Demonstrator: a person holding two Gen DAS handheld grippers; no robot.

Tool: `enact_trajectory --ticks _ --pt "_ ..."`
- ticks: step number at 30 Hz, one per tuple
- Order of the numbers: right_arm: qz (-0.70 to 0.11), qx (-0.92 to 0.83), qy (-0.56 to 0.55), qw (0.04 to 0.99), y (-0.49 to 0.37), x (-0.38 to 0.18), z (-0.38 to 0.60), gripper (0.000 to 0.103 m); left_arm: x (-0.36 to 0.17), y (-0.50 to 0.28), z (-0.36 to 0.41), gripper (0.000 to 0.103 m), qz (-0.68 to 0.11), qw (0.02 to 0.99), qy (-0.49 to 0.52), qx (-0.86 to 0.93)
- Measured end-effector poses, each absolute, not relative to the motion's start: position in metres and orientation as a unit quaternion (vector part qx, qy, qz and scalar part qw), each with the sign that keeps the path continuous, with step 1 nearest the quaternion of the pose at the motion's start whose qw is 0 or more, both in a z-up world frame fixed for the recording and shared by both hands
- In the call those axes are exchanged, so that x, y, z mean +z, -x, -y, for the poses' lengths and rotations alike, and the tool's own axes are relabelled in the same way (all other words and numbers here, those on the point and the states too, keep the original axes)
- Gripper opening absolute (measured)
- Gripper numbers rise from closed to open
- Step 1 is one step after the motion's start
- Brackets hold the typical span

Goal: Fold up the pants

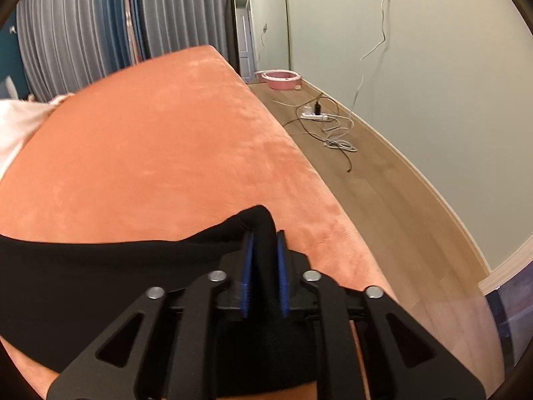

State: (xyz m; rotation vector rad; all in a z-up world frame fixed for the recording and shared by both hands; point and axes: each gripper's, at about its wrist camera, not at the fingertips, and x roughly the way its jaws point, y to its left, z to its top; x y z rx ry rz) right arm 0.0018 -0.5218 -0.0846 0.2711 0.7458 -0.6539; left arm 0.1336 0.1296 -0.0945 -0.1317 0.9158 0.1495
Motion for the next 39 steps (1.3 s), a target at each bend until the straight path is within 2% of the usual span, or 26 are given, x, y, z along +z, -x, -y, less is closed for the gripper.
enact_trajectory --ticks 4,7,8,9,10,14,18,21,23,26,27,28,29,30,31,32,36,39 --pt "-0.277 -0.335 -0.163 0.886 0.033 -0.048 0.49 0.026 -0.076 -0.127 -0.149 0.054 -0.421 0.901 0.078 0.065" --pt "-0.274 -0.243 -0.156 0.917 0.008 -0.016 0.442 0.028 -0.06 -0.132 -0.154 0.054 -0.404 0.91 0.084 0.049" --pt "-0.287 -0.203 -0.147 0.925 -0.01 -0.01 0.422 0.037 -0.055 -0.136 -0.152 0.054 -0.397 0.913 0.087 0.042" --pt "-0.3 -0.163 -0.137 0.93 -0.028 -0.006 0.398 0.052 -0.051 -0.141 -0.149 0.056 -0.391 0.915 0.09 0.03" --pt "-0.306 -0.12 -0.126 0.936 -0.05 -0.002 0.371 0.056 -0.049 -0.145 -0.147 0.061 -0.389 0.916 0.092 0.024" --pt "-0.338 -0.006 -0.082 0.938 -0.117 -0.013 0.267 0.057 -0.065 -0.16 -0.123 0.062 -0.411 0.907 0.089 -0.011" --pt "-0.403 0.095 -0.068 0.908 -0.182 -0.047 0.184 0.05 -0.087 -0.164 -0.111 0.063 -0.429 0.9 0.073 -0.031" --pt "-0.439 0.135 -0.048 0.887 -0.233 -0.058 0.135 0.051 -0.108 -0.167 -0.112 0.062 -0.454 0.887 0.076 -0.045" --pt "-0.45 0.148 -0.041 0.88 -0.267 -0.067 0.111 0.052 -0.116 -0.16 -0.111 0.063 -0.438 0.896 0.06 -0.051" --pt "-0.472 0.158 -0.017 0.867 -0.312 -0.083 0.084 0.056 -0.116 -0.153 -0.1 0.063 -0.422 0.905 0.017 -0.051" --pt "-0.485 0.161 -0.003 0.859 -0.327 -0.092 0.073 0.061 -0.114 -0.153 -0.1 0.063 -0.42 0.906 0.016 -0.055" --pt "-0.497 0.167 0.01 0.851 -0.329 -0.102 0.067 0.07 -0.112 -0.153 -0.099 0.063 -0.419 0.905 0.016 -0.064" --pt "-0.505 0.167 0.026 0.846 -0.335 -0.112 0.07 0.069 -0.105 -0.153 -0.101 0.063 -0.415 0.906 0.024 -0.075" --pt "-0.509 0.175 0.038 0.842 -0.336 -0.119 0.064 0.054 -0.1 -0.153 -0.104 0.063 -0.41 0.908 0.031 -0.082" --pt "-0.51 0.2 0.039 0.836 -0.33 -0.123 0.065 0.017 -0.091 -0.153 -0.106 0.063 -0.4 0.911 0.041 -0.091" --pt "-0.49 0.2 0.053 0.847 -0.318 -0.119 0.06 0.004 -0.078 -0.154 -0.11 0.063 -0.385 0.916 0.052 -0.1" --pt "-0.424 0.236 0.106 0.868 -0.263 -0.101 0.045 0.003 -0.051 -0.178 -0.115 0.068 -0.365 0.921 0.081 -0.11" --pt "-0.409 0.252 0.126 0.868 -0.231 -0.106 0.04 0.003 -0.046 -0.203 -0.114 0.068 -0.368 0.914 0.124 -0.113"
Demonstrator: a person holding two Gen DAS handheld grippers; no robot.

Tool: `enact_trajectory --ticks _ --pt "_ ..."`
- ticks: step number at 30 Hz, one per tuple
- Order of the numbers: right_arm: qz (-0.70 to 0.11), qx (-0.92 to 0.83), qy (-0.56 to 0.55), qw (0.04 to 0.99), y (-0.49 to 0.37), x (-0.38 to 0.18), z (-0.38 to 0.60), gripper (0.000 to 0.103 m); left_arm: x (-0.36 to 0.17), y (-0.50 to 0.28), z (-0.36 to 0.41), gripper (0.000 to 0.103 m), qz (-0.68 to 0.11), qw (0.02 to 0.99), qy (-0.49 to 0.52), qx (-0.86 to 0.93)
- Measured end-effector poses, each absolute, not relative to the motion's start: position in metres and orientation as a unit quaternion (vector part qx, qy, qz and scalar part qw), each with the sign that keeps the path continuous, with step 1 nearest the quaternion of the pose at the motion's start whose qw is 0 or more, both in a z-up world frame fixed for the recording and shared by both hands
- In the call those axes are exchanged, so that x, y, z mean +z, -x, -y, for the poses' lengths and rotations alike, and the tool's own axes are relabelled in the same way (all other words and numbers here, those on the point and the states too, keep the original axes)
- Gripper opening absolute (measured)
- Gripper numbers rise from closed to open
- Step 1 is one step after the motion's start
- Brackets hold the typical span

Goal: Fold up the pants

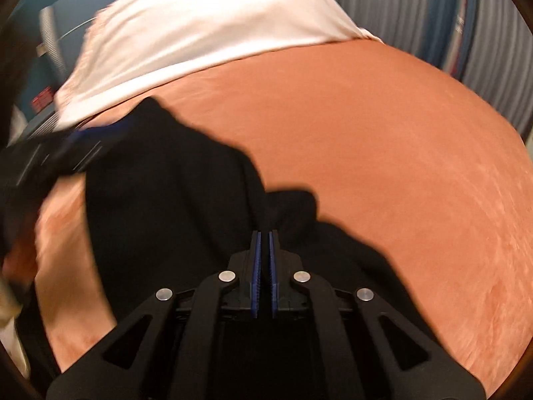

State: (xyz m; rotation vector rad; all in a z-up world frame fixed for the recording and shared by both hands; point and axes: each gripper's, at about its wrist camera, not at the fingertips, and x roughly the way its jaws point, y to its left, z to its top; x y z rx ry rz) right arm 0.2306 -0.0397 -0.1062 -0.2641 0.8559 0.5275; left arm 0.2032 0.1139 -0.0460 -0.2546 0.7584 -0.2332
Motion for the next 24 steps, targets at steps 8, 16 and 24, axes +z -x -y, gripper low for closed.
enact_trajectory --ticks 8,16,24 --pt "-0.436 0.266 0.088 0.855 -0.223 -0.116 0.05 0.007 -0.116 -0.237 -0.092 0.076 -0.439 0.887 0.119 -0.085" --pt "-0.481 0.237 -0.02 0.844 -0.294 -0.099 0.081 0.012 -0.117 -0.224 -0.083 0.077 -0.423 0.897 0.105 -0.071" --pt "-0.477 0.247 -0.063 0.841 -0.294 -0.097 0.092 0.012 -0.107 -0.22 -0.091 0.077 -0.424 0.895 0.121 -0.07"
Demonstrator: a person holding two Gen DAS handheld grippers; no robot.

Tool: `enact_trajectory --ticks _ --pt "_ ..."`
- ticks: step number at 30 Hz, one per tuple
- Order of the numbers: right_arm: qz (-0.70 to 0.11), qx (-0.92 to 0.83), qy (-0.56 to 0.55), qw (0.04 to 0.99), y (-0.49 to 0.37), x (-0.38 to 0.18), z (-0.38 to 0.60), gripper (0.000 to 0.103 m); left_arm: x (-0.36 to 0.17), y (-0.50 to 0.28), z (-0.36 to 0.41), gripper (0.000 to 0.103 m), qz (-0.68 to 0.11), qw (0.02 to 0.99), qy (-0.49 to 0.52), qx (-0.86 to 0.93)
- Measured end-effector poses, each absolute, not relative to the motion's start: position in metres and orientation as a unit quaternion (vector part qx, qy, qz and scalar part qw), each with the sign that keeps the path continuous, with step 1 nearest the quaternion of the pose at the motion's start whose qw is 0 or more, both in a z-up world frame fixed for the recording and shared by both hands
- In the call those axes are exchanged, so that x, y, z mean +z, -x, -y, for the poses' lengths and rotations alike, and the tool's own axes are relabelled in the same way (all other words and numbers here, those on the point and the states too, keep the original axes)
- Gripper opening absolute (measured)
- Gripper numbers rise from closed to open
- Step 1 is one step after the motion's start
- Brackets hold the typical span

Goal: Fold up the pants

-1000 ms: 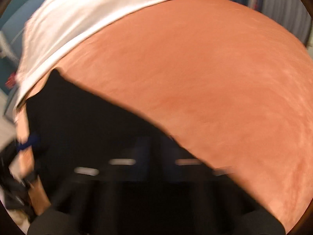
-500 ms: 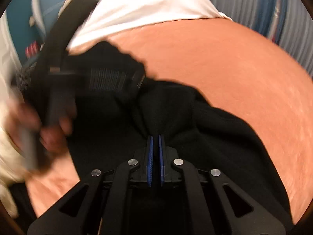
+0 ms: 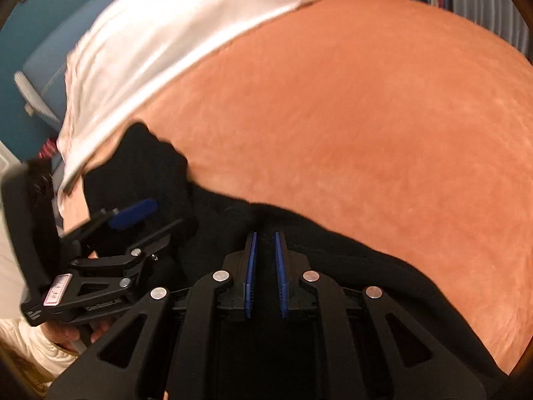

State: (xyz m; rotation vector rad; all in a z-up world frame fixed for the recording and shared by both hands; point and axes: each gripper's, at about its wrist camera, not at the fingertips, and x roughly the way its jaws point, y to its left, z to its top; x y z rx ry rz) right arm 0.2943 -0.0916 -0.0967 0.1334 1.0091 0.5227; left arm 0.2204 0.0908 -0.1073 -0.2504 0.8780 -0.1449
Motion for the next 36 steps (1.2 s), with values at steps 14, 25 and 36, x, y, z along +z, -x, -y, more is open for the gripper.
enact_trajectory --ticks 14,25,36 --pt "-0.468 0.228 0.038 0.853 -0.301 -0.094 0.047 0.009 -0.105 -0.209 -0.094 0.077 -0.423 0.897 0.12 -0.053" --pt "-0.442 0.116 -0.016 0.889 -0.369 -0.112 0.083 0.003 -0.117 -0.211 -0.096 0.077 -0.447 0.889 0.09 -0.035" --pt "-0.484 0.133 -0.028 0.864 -0.337 -0.133 0.073 0.0 -0.115 -0.205 -0.101 0.077 -0.454 0.881 0.13 -0.02"
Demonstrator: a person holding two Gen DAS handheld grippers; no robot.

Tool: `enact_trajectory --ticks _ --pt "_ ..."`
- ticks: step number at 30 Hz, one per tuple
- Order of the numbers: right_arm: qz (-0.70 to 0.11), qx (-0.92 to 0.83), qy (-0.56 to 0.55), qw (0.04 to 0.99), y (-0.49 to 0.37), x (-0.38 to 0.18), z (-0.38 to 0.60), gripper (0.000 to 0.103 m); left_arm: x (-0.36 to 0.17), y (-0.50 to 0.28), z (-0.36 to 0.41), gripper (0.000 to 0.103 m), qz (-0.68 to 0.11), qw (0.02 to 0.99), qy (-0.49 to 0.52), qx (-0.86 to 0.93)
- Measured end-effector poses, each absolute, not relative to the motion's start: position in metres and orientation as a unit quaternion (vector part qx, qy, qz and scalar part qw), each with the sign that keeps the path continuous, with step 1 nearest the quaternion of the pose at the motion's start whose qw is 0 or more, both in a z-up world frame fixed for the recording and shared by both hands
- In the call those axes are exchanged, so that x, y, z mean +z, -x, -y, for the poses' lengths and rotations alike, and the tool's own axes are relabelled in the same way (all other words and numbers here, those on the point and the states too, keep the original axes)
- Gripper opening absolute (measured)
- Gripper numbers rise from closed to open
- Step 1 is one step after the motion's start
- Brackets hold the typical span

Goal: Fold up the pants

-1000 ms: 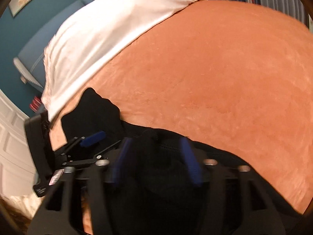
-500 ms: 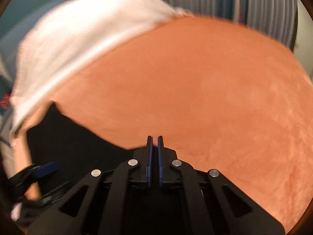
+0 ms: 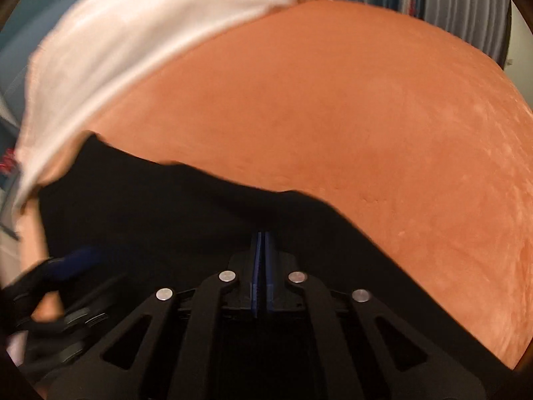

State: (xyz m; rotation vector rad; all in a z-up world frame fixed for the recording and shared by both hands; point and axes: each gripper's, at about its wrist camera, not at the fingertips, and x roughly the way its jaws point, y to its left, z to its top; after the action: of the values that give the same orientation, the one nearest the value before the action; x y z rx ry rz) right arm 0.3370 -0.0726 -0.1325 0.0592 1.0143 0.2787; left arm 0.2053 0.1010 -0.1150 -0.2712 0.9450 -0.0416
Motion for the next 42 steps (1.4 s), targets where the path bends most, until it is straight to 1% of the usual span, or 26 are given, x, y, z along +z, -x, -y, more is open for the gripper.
enact_trajectory --ticks 1,2,3,4,6,8,9,10,11,13,14,16,18,21,24,25,26,29,30,32,34,35,37,38,40,42 --pt "-0.472 0.114 -0.061 0.872 -0.341 -0.12 0.077 0.0 -0.114 -0.202 -0.101 0.077 -0.454 0.881 0.132 -0.02" --pt "-0.452 0.108 -0.071 0.883 -0.338 -0.105 0.074 0.002 -0.112 -0.198 -0.104 0.077 -0.451 0.882 0.137 -0.02" --pt "-0.43 0.119 -0.071 0.892 -0.331 -0.089 0.069 0.002 -0.108 -0.193 -0.108 0.077 -0.445 0.883 0.15 -0.02" --pt "-0.414 0.152 -0.074 0.894 -0.321 -0.071 0.057 0.002 -0.103 -0.188 -0.115 0.077 -0.434 0.885 0.17 -0.021" --pt "-0.411 0.211 -0.068 0.884 -0.311 -0.055 0.033 0.002 -0.084 -0.174 -0.136 0.077 -0.388 0.893 0.226 -0.024" --pt "-0.44 0.243 -0.041 0.864 -0.312 -0.069 0.005 0.002 -0.06 -0.159 -0.156 0.078 -0.323 0.91 0.26 -0.012" --pt "-0.459 0.236 -0.031 0.856 -0.315 -0.084 -0.002 0.002 -0.052 -0.153 -0.162 0.083 -0.3 0.917 0.265 -0.002" --pt "-0.501 0.204 0.001 0.841 -0.331 -0.114 -0.012 0.001 -0.045 -0.147 -0.168 0.088 -0.279 0.923 0.265 0.009" --pt "-0.516 0.184 0.019 0.836 -0.341 -0.136 -0.02 0.0 -0.039 -0.145 -0.172 0.088 -0.269 0.928 0.256 0.014" --pt "-0.481 0.167 0.006 0.861 -0.342 -0.121 -0.027 0.0 -0.036 -0.145 -0.176 0.088 -0.274 0.931 0.24 0.018" --pt "-0.464 0.176 -0.015 0.868 -0.337 -0.108 -0.03 0.002 -0.036 -0.144 -0.178 0.088 -0.281 0.931 0.231 0.015" --pt "-0.433 0.23 -0.045 0.87 -0.313 -0.081 -0.045 0.002 -0.033 -0.143 -0.183 0.088 -0.282 0.932 0.226 0.017" --pt "-0.448 0.26 -0.051 0.854 -0.303 -0.084 -0.059 0.002 -0.025 -0.135 -0.193 0.088 -0.26 0.94 0.219 0.034" --pt "-0.506 0.243 -0.023 0.827 -0.325 -0.131 -0.095 0.001 -0.017 -0.13 -0.206 0.088 -0.235 0.944 0.224 0.055" --pt "-0.502 0.22 -0.042 0.835 -0.339 -0.129 -0.108 0.0 -0.015 -0.126 -0.215 0.088 -0.233 0.943 0.231 0.063" --pt "-0.493 0.233 -0.075 0.835 -0.336 -0.12 -0.103 0.0 -0.015 -0.126 -0.216 0.088 -0.233 0.942 0.231 0.066" --pt "-0.478 0.252 -0.101 0.835 -0.33 -0.11 -0.095 0.002 -0.014 -0.124 -0.219 0.088 -0.232 0.942 0.232 0.069" --pt "-0.426 0.253 -0.108 0.862 -0.289 -0.087 -0.053 0.002 -0.012 -0.122 -0.225 0.088 -0.225 0.942 0.236 0.076" --pt "-0.422 0.237 -0.118 0.867 -0.277 -0.086 -0.029 0.002 -0.011 -0.121 -0.223 0.088 -0.223 0.942 0.239 0.078" --pt "-0.431 0.173 -0.137 0.875 -0.274 -0.1 0.022 0.002 -0.012 -0.122 -0.223 0.088 -0.226 0.94 0.245 0.075" --pt "-0.466 0.085 -0.124 0.872 -0.287 -0.127 0.062 0.002 -0.016 -0.131 -0.213 0.088 -0.245 0.938 0.238 0.062" --pt "-0.474 0.076 -0.142 0.866 -0.292 -0.137 0.08 0.0 -0.019 -0.136 -0.207 0.088 -0.255 0.937 0.231 0.057" --pt "-0.456 0.085 -0.218 0.859 -0.285 -0.127 0.112 0.0 -0.026 -0.147 -0.186 0.088 -0.285 0.935 0.207 0.037" --pt "-0.438 0.074 -0.21 0.871 -0.276 -0.114 0.117 0.004 -0.029 -0.151 -0.176 0.088 -0.298 0.934 0.197 0.026" --pt "-0.417 0.084 -0.196 0.883 -0.261 -0.099 0.127 0.004 -0.036 -0.159 -0.151 0.088 -0.326 0.93 0.168 0.0" --pt "-0.443 0.072 -0.178 0.876 -0.263 -0.114 0.138 0.003 -0.041 -0.163 -0.132 0.088 -0.338 0.93 0.146 -0.013"
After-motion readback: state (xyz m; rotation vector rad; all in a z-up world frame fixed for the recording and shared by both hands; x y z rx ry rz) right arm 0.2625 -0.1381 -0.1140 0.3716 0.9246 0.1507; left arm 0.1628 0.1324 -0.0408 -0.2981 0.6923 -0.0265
